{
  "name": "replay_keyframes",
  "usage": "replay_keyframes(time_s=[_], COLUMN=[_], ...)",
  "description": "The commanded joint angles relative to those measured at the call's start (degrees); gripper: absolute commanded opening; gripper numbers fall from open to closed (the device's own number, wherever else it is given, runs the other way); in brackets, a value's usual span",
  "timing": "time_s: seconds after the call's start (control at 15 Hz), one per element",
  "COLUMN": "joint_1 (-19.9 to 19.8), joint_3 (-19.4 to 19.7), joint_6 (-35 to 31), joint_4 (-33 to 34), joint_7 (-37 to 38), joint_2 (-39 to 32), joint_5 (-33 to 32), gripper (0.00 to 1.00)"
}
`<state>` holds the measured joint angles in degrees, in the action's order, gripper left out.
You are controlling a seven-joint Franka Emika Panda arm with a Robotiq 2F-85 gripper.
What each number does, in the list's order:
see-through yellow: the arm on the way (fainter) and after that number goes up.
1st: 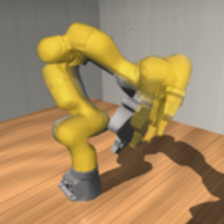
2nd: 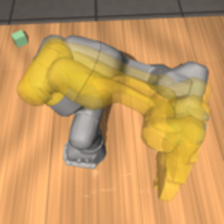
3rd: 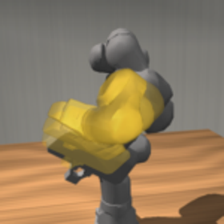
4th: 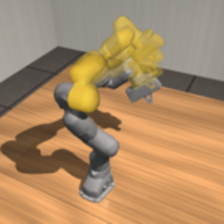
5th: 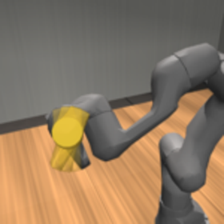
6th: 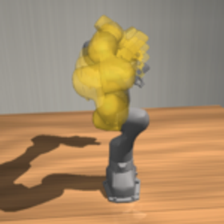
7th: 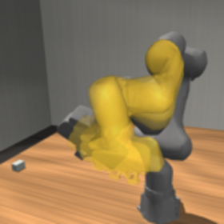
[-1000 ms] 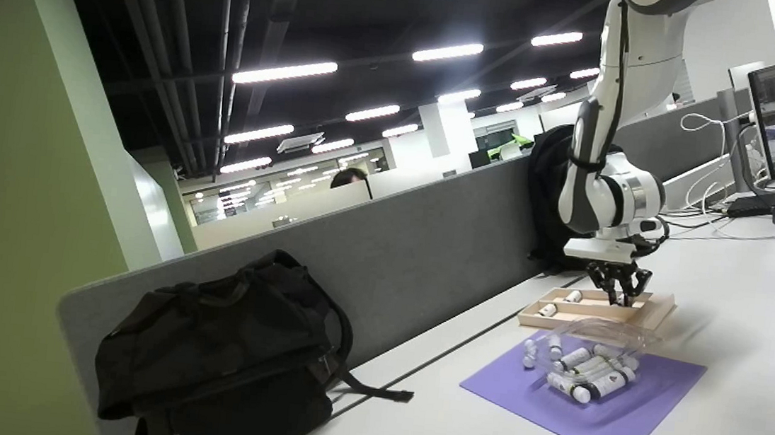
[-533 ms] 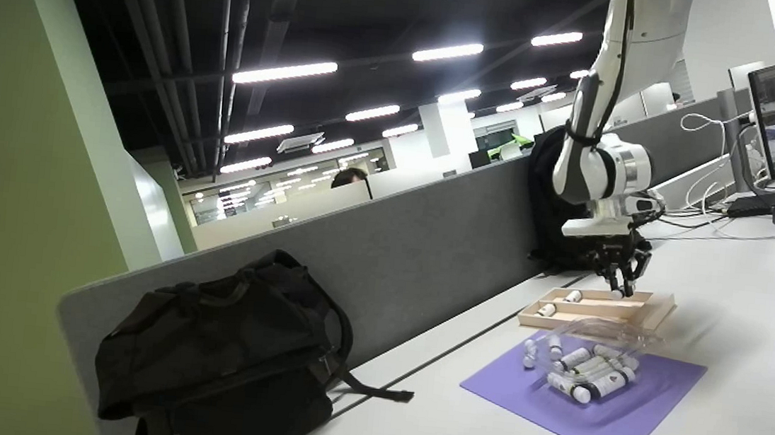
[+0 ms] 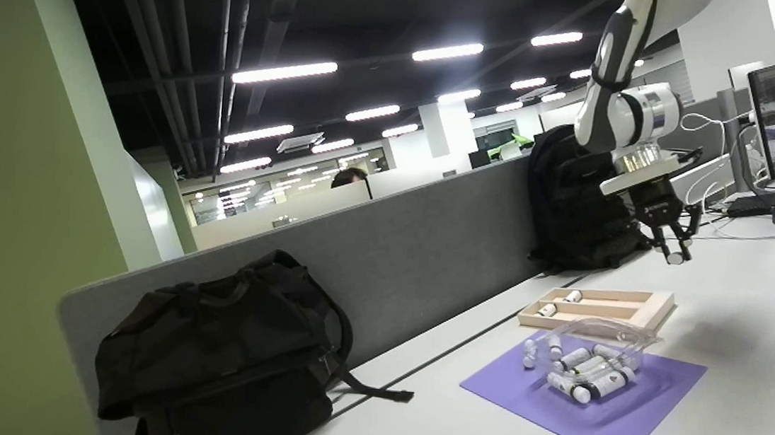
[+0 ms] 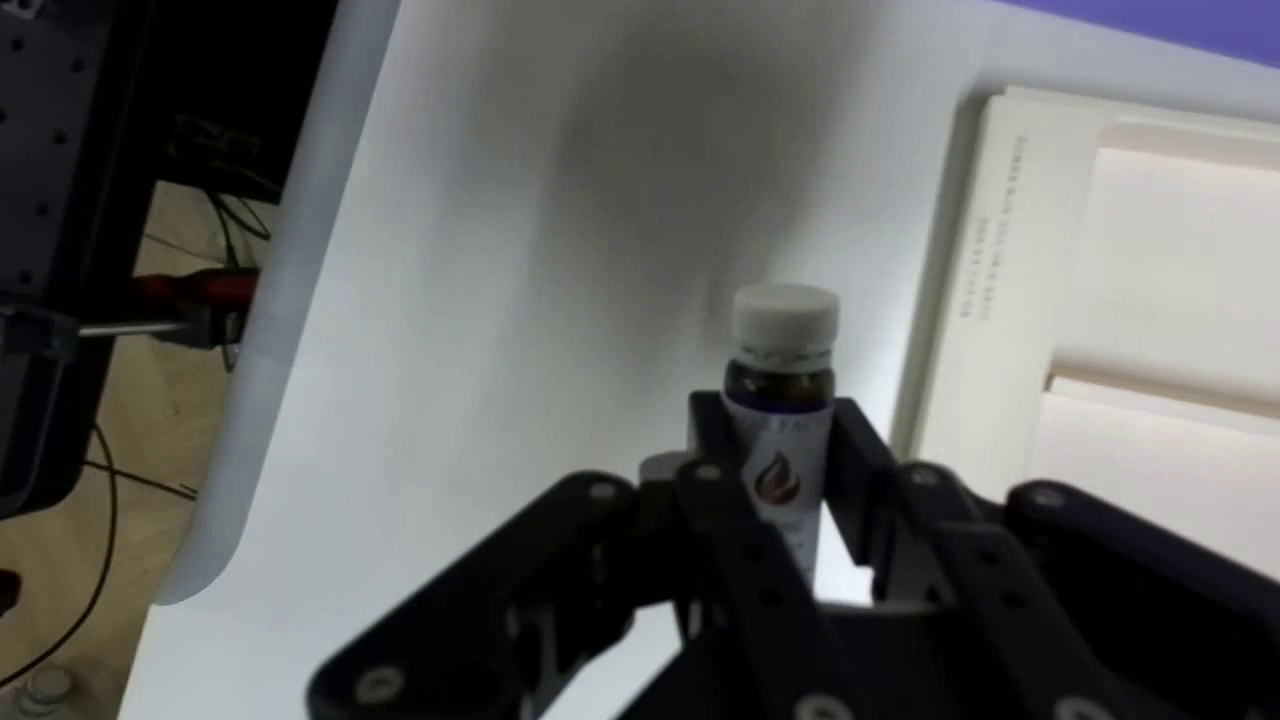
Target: Remove the bottle from the top right part of the segment tray and put it on the table
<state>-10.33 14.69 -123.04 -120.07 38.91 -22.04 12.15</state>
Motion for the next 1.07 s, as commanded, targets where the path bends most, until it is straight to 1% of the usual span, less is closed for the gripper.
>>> replay_keyframes(time_s=[0.0,0.27,0.4,0.6,0.87,0.93,1.0], joint_1=[-0.18,-0.18,0.15,1.02,2.13,2.43,2.63], joint_3=[2.58,3.91,4.09,4.18,4.03,4.06,4.02], joint_6=[-10.15,-27.5,-34.89,-41.11,-46.27,-46.59,-46.94], joint_4=[-9.57,-16.18,-18.05,-18.74,-18.45,-18.26,-18.2], joint_7=[-2.53,-4.76,-5.92,-6.22,-7.25,-7.39,-7.47], joint_2=[4.17,1.76,-0.59,-4.54,-8.3,-8.85,-9.0], joint_5=[-4.12,-4.58,-3.92,-2.54,-0.63,0.11,0.74], gripper=[0.11,0.11,0.11,0.11,0.11,0.25,0.61])
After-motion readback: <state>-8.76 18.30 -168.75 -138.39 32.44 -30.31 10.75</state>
